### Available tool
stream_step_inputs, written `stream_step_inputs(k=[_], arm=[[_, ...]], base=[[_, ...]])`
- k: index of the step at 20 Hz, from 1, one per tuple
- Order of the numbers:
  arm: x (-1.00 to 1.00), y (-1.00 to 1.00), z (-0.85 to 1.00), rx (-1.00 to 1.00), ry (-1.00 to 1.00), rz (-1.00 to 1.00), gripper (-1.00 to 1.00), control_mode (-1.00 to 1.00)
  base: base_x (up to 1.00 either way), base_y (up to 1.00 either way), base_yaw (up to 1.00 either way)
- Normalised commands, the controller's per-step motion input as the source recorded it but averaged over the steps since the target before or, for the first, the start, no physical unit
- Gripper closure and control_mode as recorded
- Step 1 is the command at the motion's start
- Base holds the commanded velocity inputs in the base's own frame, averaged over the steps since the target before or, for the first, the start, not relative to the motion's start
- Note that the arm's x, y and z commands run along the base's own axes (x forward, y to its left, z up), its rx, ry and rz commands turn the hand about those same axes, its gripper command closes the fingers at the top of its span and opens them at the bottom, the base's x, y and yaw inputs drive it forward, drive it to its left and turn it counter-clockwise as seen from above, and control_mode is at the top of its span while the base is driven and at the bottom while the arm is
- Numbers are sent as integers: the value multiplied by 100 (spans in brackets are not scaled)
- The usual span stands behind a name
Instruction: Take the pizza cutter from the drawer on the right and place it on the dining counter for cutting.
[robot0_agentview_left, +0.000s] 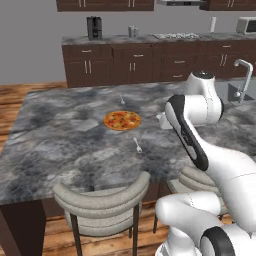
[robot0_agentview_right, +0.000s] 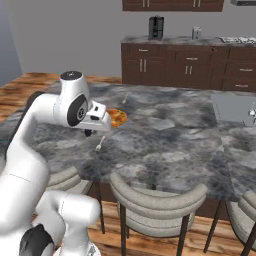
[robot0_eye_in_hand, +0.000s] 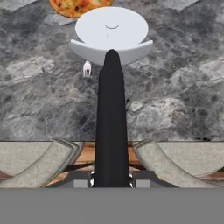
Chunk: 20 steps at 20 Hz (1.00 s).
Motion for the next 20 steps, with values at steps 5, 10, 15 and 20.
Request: stream_step_inputs(k=[5, 10, 15, 20], arm=[[72, 0, -51, 0, 0, 0, 100, -100], [51, 0, -69, 0, 0, 0, 100, -100], [41, 0, -79, 0, 0, 0, 100, -100], [40, 0, -64, 0, 0, 0, 100, -100]], base=[[0, 0, 0], [0, 0, 0], [0, 0, 0], [0, 0, 0]])
